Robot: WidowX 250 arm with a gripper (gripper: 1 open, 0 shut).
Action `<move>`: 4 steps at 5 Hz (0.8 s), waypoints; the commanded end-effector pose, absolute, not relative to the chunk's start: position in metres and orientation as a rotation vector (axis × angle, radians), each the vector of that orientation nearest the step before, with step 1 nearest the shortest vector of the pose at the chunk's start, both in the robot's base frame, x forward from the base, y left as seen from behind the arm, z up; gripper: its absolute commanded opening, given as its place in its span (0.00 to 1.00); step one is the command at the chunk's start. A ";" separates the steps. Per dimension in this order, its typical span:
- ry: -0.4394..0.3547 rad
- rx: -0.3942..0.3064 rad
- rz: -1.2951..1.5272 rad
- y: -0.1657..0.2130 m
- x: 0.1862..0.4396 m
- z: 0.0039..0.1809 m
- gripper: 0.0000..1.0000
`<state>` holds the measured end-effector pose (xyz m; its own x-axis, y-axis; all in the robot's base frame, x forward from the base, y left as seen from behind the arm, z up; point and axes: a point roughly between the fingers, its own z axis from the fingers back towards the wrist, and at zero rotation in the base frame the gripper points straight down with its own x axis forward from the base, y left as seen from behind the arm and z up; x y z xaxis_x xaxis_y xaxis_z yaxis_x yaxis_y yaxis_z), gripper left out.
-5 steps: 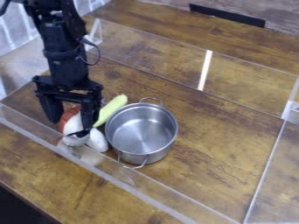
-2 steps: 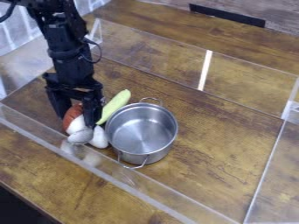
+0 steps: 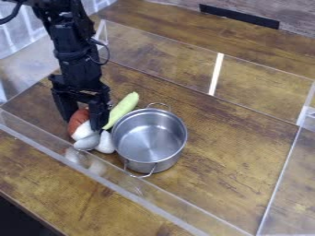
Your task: Put the mushroom in the silver pot
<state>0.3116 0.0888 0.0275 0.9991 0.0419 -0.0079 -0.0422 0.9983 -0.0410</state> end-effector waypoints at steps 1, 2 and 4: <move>-0.001 -0.029 0.072 0.091 0.322 0.021 1.00; 0.002 -0.029 0.070 0.085 0.327 0.022 0.00; 0.001 -0.035 0.166 0.090 0.312 0.025 0.00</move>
<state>0.3159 0.0821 0.0294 0.9932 0.1162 -0.0050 -0.1163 0.9923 -0.0429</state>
